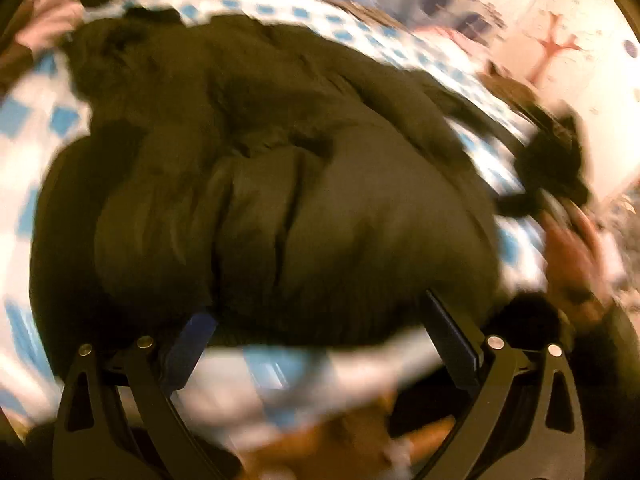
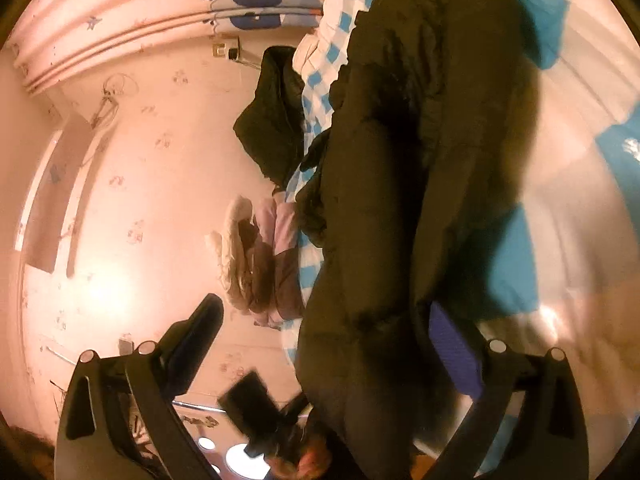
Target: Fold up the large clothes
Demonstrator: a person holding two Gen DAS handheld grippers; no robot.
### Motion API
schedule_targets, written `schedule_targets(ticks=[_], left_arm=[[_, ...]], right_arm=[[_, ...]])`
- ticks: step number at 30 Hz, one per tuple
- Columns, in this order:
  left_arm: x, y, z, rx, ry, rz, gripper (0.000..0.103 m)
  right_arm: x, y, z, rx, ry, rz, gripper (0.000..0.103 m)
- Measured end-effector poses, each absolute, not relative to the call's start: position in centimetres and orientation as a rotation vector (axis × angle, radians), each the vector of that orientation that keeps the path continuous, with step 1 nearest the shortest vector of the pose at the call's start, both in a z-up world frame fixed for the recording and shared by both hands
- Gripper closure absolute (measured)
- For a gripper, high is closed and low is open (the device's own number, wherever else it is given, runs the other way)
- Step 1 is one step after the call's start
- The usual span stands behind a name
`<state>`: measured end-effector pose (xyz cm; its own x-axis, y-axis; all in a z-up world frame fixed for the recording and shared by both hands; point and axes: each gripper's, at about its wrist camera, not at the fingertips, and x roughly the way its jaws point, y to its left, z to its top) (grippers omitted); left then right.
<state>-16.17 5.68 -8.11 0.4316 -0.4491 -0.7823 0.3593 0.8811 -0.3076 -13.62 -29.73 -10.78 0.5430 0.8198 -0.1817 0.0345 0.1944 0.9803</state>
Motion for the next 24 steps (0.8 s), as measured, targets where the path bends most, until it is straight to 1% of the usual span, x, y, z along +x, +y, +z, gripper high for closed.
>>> schedule_targets(ticks=[3, 5, 8, 11, 14, 18, 19, 20, 21, 22, 23, 24], left_arm=[[-12.8, 7.6, -4.9, -0.312, 0.918, -0.498, 0.008], [-11.1, 8.4, -3.2, -0.370, 0.872, -0.482, 0.008], [-8.3, 8.6, -1.4, -0.353, 0.835, -0.455, 0.008], [-5.5, 8.9, -0.6, -0.355, 0.845, -0.437, 0.008], [-3.1, 10.2, 0.5, -0.350, 0.839, -0.397, 0.008], [0.4, 13.3, 0.8, -0.378, 0.857, -0.331, 0.008], [0.8, 13.9, 0.7, -0.380, 0.861, -0.316, 0.008], [1.1, 14.4, 0.6, -0.379, 0.867, -0.300, 0.008], [1.2, 15.0, 0.5, -0.381, 0.872, -0.288, 0.008], [1.3, 15.7, 0.4, -0.387, 0.878, -0.279, 0.008], [1.0, 16.3, 0.5, -0.393, 0.877, -0.274, 0.008], [0.9, 16.7, 0.5, -0.392, 0.875, -0.273, 0.008]], right_arm=[[-15.6, -30.1, -11.2, 1.236, 0.899, 0.609, 0.008], [-16.5, -29.3, -11.7, 1.207, 0.952, 0.586, 0.008], [-17.4, -27.4, -12.0, 1.135, 1.003, 0.595, 0.008], [-17.2, -25.3, -11.8, 1.081, 1.042, 0.620, 0.008], [-16.4, -22.8, -11.5, 0.939, 1.092, 0.570, 0.007], [-15.6, -20.1, -11.1, 0.864, 1.035, 0.560, 0.008], [-15.5, -19.7, -11.0, 0.865, 1.007, 0.566, 0.016], [-15.5, -19.6, -11.1, 0.893, 0.975, 0.585, 0.042], [-15.5, -19.8, -11.4, 0.952, 0.949, 0.603, 0.055], [-15.4, -20.3, -11.8, 1.024, 0.918, 0.616, 0.074], [-15.5, -20.6, -12.0, 1.047, 0.905, 0.614, 0.085], [-15.6, -21.0, -12.0, 1.066, 0.891, 0.618, 0.087]])
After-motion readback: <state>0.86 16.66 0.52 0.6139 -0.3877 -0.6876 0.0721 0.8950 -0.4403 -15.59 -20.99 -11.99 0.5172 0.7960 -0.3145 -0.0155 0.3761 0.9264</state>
